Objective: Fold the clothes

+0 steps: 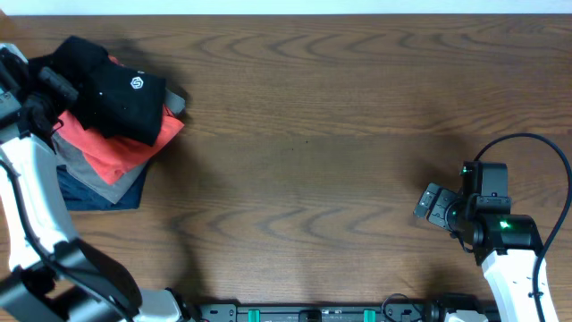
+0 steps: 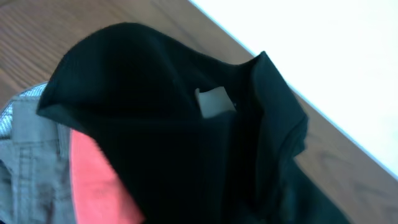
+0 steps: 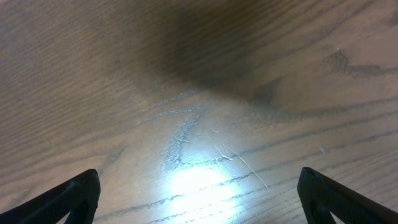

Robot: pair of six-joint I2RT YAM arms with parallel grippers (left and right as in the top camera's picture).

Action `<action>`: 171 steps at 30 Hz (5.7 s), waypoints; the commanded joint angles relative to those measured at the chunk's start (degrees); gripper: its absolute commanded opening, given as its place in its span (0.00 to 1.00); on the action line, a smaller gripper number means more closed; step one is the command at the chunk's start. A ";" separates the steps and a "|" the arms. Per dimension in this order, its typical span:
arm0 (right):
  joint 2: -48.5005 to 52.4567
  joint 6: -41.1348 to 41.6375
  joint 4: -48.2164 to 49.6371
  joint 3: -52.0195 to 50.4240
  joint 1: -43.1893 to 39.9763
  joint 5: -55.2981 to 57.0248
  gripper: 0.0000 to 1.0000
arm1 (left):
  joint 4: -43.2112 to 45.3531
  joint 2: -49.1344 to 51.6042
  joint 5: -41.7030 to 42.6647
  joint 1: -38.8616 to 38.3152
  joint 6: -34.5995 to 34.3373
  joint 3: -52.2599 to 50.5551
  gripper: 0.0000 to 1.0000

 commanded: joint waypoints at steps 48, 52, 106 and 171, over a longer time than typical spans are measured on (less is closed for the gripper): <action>-0.42 0.87 -0.15 1.01 -0.85 0.85 0.99 | 14.10 15.41 11.50 -11.52 4.42 -2.82 0.98; -0.42 0.66 -0.37 1.01 -0.85 0.85 0.99 | 15.96 17.49 11.41 -10.93 2.86 -2.82 0.98; -15.74 -3.78 -1.55 5.68 -0.85 -4.02 0.99 | -40.44 -39.19 -9.07 -36.48 6.38 -12.83 0.99; -55.17 -19.50 49.70 -34.88 0.83 -6.62 0.99 | -33.81 -66.71 -10.95 -36.46 6.36 -28.48 0.98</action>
